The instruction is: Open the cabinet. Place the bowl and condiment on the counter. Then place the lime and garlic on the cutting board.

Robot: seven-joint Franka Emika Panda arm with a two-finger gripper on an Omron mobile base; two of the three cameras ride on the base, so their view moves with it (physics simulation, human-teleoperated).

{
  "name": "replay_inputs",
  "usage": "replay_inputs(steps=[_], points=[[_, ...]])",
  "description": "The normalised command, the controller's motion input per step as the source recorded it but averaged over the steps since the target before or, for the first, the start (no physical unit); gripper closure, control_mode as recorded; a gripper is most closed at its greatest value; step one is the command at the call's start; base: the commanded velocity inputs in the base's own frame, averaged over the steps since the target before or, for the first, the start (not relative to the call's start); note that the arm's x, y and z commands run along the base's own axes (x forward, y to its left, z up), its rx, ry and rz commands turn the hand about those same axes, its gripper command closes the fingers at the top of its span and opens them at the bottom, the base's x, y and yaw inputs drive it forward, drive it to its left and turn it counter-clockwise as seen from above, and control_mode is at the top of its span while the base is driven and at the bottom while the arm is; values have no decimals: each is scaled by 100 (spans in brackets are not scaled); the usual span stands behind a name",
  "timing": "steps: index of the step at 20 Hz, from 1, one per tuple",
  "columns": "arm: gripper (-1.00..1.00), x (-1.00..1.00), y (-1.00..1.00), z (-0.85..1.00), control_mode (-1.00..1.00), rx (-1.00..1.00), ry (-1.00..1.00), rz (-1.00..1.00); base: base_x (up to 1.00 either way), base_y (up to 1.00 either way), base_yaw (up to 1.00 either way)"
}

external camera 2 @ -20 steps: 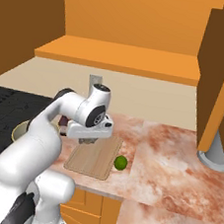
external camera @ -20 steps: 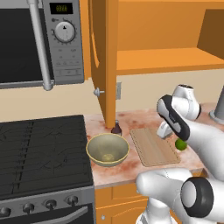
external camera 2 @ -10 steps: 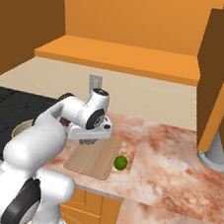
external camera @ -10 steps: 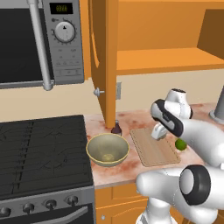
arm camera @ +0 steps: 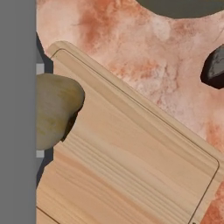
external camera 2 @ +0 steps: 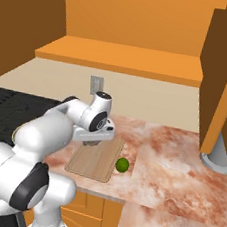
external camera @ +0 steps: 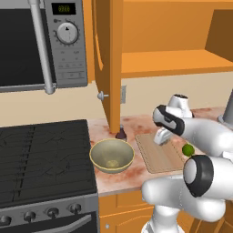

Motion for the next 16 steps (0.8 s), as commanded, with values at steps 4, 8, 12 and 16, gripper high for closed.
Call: replay_inputs(steps=[4, 8, 12, 16], points=[[100, 22, 0, -8, -100, 0, 0, 0, 0, 0, 0], [100, 13, 0, -10, -100, 0, 0, 0, 0, 0, 0], [100, 8, 0, -19, -100, 0, 0, 0, 0, 0, 0], [100, 6, 0, -21, -100, 0, 0, 0, 0, 0, 0]])
